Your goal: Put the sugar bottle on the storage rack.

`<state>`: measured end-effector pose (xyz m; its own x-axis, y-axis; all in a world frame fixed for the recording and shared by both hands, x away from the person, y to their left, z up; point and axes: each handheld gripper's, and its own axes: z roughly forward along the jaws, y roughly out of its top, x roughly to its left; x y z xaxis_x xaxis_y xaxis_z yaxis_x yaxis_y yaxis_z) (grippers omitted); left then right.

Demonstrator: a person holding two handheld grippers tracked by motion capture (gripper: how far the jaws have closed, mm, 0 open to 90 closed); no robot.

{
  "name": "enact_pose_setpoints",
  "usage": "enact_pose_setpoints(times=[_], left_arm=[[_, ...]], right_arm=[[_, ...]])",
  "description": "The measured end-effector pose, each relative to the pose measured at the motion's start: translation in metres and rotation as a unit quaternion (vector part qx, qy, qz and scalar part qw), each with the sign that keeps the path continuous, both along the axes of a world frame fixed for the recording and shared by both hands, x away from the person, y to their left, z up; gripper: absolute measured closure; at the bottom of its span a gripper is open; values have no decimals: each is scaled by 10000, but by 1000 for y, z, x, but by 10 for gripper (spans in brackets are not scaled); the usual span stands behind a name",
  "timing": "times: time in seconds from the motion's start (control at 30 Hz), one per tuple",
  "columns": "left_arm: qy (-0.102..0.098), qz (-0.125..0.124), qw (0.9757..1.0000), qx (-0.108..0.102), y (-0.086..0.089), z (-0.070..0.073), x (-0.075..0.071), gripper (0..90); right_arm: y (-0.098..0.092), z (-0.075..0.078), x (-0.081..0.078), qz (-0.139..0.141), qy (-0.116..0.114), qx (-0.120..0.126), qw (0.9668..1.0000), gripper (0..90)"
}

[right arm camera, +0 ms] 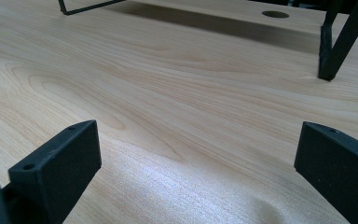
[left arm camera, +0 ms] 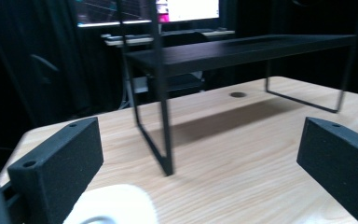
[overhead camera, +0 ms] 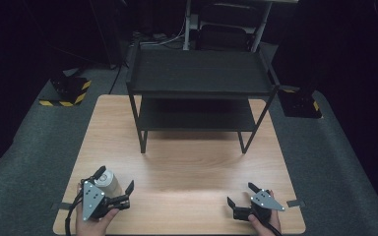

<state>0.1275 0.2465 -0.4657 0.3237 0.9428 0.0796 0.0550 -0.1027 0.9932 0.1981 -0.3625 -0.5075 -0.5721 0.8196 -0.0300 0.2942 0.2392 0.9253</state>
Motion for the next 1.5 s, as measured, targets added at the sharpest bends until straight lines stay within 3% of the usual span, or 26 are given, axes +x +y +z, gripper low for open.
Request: enact_pose_setpoints(times=[0.1, 0.27, 0.6, 0.7, 0.83, 1.27, 1.4, 1.47, 1.5], left_arm=[[-21, 142, 9999, -65, 5, -2, -3, 5], [49, 490, 9987, 93, 11, -11, -7, 5], [310, 714, 9970, 8, 21, -27, -9, 5], [384, 683, 9969, -85, 24, -32, -8, 5], [409, 689, 9968, -41, 23, -35, -8, 4], [689, 525, 9961, -185, 16, -48, -5, 18], [676, 560, 9961, -117, 6, -49, -6, 90], [662, 659, 9956, -56, 0, -49, -7, 98], [622, 782, 9950, -33, -5, -49, -8, 145]], right_arm=[[0, 0, 0, 3, -2, 9, 10000, 1], [-1, 0, 1, -8, 12, 31, 10000, 1], [-2, -1, 2, -3, 30, 87, 10000, 1], [-3, -1, 2, 8, 36, 93, 10000, 1], [-3, -1, 2, 12, 38, 107, 9999, 1], [-3, -1, 2, 12, 29, 118, 9999, 1], [-4, -1, 2, 19, 29, 122, 9999, 1], [-4, -1, 2, 13, 19, 122, 9999, 1], [-4, -2, 2, 16, 18, 125, 9999, 1]])
